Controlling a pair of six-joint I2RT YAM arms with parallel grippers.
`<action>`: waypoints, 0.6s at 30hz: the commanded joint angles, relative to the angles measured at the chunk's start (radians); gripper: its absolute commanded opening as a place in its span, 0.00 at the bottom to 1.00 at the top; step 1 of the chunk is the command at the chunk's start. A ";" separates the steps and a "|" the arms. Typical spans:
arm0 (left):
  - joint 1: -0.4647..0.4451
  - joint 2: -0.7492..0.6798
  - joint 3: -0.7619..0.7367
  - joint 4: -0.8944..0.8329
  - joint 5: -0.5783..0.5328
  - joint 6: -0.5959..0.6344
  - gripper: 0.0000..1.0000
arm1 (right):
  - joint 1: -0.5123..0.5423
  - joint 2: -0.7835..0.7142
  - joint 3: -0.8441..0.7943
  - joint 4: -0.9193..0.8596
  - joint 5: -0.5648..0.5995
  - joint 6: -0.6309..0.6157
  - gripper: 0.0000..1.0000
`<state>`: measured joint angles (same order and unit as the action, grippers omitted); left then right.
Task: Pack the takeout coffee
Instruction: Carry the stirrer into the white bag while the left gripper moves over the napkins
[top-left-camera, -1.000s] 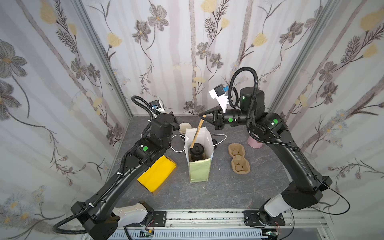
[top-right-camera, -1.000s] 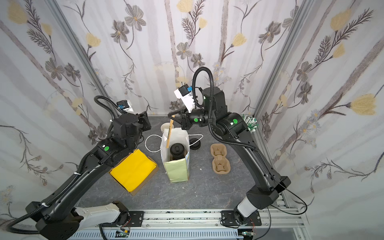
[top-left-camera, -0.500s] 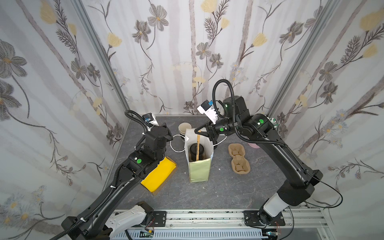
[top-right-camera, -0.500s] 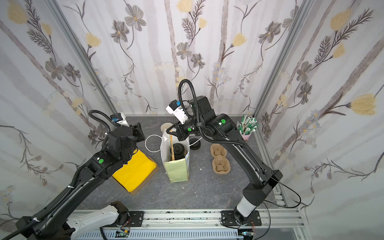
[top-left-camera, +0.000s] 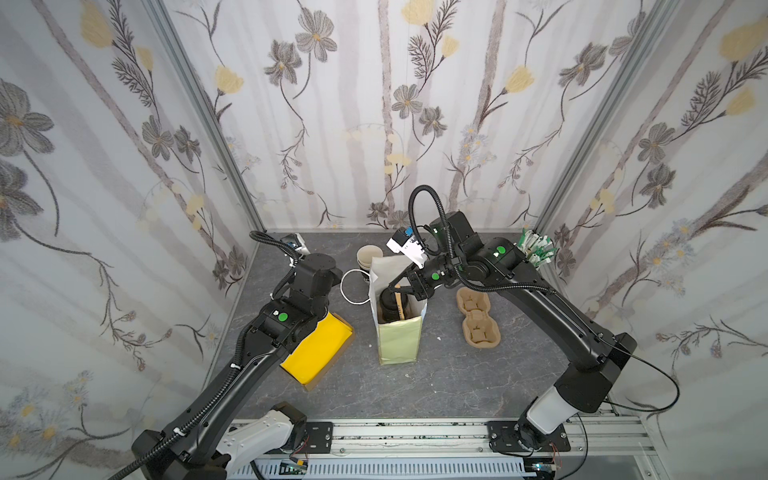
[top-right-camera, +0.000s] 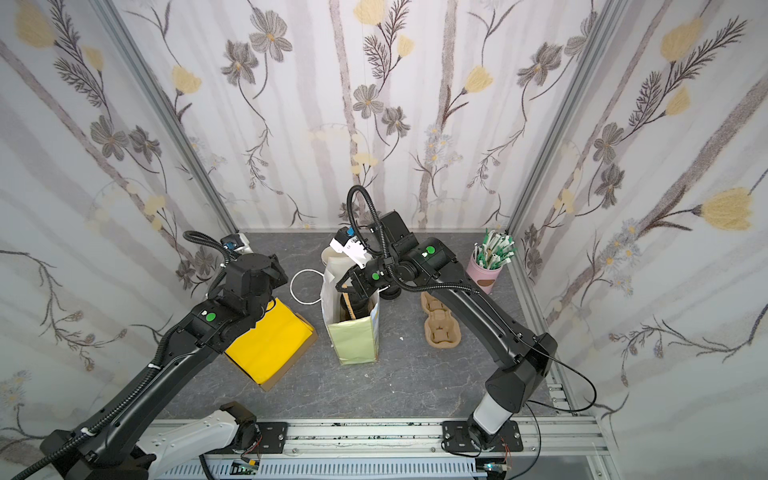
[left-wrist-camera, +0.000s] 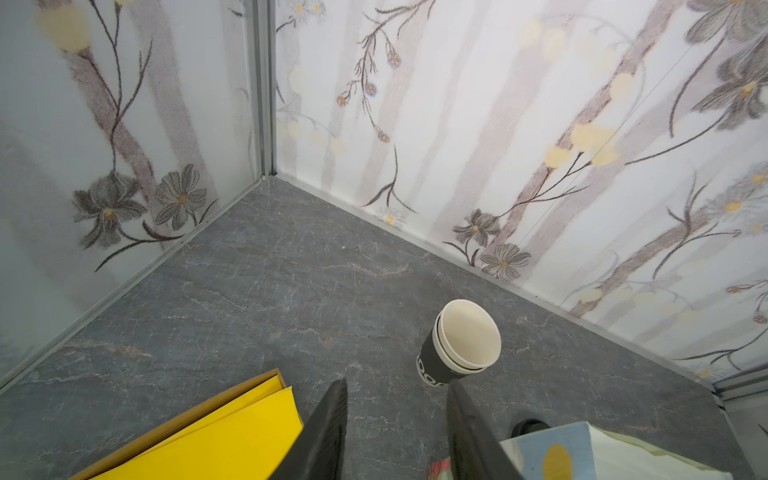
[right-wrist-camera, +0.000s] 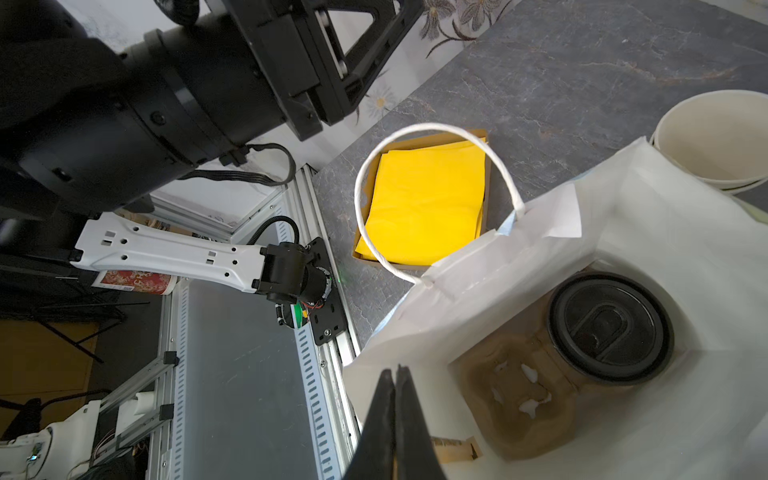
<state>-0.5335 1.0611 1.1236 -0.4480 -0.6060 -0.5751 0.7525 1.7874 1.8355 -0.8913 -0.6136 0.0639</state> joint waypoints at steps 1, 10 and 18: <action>0.032 0.018 0.014 -0.071 0.040 -0.076 0.41 | 0.002 -0.010 -0.028 0.036 0.002 -0.036 0.04; 0.150 0.060 -0.032 -0.119 0.197 -0.175 0.43 | 0.002 -0.014 -0.117 0.023 0.009 -0.083 0.08; 0.188 0.062 -0.133 -0.133 0.307 -0.235 0.47 | 0.004 -0.008 -0.133 0.018 0.015 -0.108 0.23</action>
<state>-0.3519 1.1229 1.0111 -0.5606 -0.3481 -0.7628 0.7544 1.7748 1.7039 -0.8917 -0.5980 -0.0090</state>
